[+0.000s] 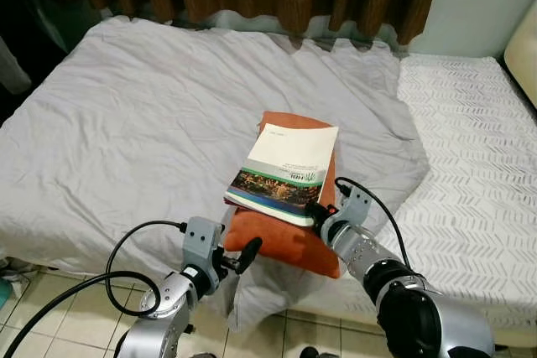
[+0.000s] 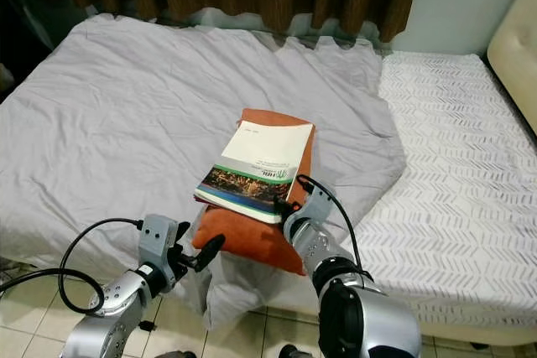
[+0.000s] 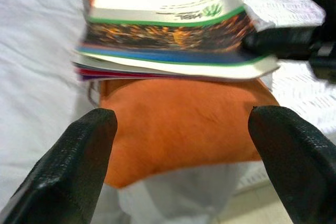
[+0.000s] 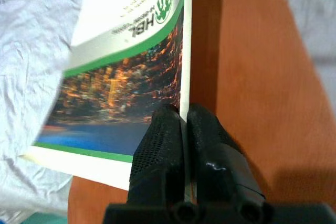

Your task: Clean up the room

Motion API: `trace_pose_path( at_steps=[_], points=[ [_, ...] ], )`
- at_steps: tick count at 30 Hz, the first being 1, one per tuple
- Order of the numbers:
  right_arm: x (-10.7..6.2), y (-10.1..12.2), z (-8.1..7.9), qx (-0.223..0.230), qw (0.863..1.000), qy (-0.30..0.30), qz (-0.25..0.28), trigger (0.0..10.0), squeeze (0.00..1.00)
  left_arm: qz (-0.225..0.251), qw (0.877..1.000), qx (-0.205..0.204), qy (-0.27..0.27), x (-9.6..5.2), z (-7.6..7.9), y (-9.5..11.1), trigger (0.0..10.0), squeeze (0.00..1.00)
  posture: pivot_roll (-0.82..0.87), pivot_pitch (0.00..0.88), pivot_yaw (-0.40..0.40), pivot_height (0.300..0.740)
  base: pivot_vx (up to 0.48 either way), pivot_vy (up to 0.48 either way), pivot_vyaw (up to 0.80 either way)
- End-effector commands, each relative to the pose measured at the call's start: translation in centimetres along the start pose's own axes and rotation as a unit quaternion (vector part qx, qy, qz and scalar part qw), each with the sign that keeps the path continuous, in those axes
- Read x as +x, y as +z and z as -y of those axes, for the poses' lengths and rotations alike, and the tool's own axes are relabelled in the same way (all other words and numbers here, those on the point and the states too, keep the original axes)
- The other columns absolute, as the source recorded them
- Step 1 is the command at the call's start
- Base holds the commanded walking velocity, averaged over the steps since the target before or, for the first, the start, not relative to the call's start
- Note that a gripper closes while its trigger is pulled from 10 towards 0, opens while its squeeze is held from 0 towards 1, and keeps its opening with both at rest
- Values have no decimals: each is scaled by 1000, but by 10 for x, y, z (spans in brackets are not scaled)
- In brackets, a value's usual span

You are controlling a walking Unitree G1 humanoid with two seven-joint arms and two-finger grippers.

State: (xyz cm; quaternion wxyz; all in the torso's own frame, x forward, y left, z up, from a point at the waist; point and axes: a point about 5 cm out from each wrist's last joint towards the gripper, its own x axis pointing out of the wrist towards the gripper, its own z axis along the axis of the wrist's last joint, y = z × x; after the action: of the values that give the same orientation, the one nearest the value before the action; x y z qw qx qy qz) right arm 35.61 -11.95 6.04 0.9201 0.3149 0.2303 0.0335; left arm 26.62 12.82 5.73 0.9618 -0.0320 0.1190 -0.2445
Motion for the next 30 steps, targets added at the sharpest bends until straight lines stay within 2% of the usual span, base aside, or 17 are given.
trace_pose_path(
  at_steps=[1,2,4,5,7,10,11,12,13,15,16,17,19,22,24,28,30],
  points=[
    [0,48,-7,-62,994,15,89,0,0,15,1000,14,19,1,-7,7,10000,0,150,35,-53,740,0,0,0],
    [-1,58,-8,-73,991,17,109,0,0,20,999,16,23,2,-8,9,10000,0,132,16,-50,740,0,0,0],
    [-5,78,-9,-133,980,20,147,0,0,27,999,21,33,5,-11,14,10000,0,109,0,-48,740,0,0,0],
    [-5,78,-9,-133,980,20,147,0,0,27,999,21,33,5,-11,14,10000,0,109,0,-48,740,0,0,0],
    [-11,95,-7,-168,968,22,187,0,0,38,998,30,41,10,-11,20,10000,0,83,0,-44,740,0,0,0],
    [-16,104,-5,-178,960,26,215,0,0,44,997,45,44,14,-11,25,10000,0,63,0,-39,740,0,0,0],
    [-23,106,-1,-220,943,25,249,0,0,50,996,67,45,19,-10,30,10000,0,39,0,-28,740,0,0,0],
    [-23,106,-1,-220,943,25,249,0,0,50,996,67,45,19,-10,30,10000,0,39,0,-28,740,0,0,0],
    [-28,105,3,-254,930,11,267,0,0,55,995,71,47,20,-9,32,10000,0,33,0,-24,740,0,0,0],
    [-45,95,23,-310,901,-41,300,0,0,67,994,68,57,21,-9,35,10000,0,0,0,-9,740,0,0,0],
    [-50,92,28,-325,893,-56,308,0,0,71,993,68,62,21,-9,36,10000,0,0,0,-9,740,0,0,0],
    [-63,82,42,-353,878,-74,315,0,0,89,991,58,79,17,-11,39,10000,0,-14,0,-4,740,0,0,0],
    [-82,66,63,-387,863,-96,311,0,0,114,987,44,104,11,-16,42,10000,0,-21,0,-1,740,0,0,0],
    [-111,44,102,-403,862,-138,274,0,0,139,982,25,122,1,-21,41,10000,0,-37,0,12,740,0,0,0],
    [-122,35,113,-409,863,-144,259,0,0,140,981,23,129,-2,-22,38,10000,0,-41,0,15,740,0,0,0],
    [-131,23,119,-407,869,-144,242,0,0,134,982,29,130,-5,-22,31,10000,0,-54,0,22,740,0,0,0],
    [-123,13,111,-401,883,-115,215,0,0,108,986,21,122,-2,-19,20,10000,0,-67,0,27,740,0,-225,0]
  ],
)
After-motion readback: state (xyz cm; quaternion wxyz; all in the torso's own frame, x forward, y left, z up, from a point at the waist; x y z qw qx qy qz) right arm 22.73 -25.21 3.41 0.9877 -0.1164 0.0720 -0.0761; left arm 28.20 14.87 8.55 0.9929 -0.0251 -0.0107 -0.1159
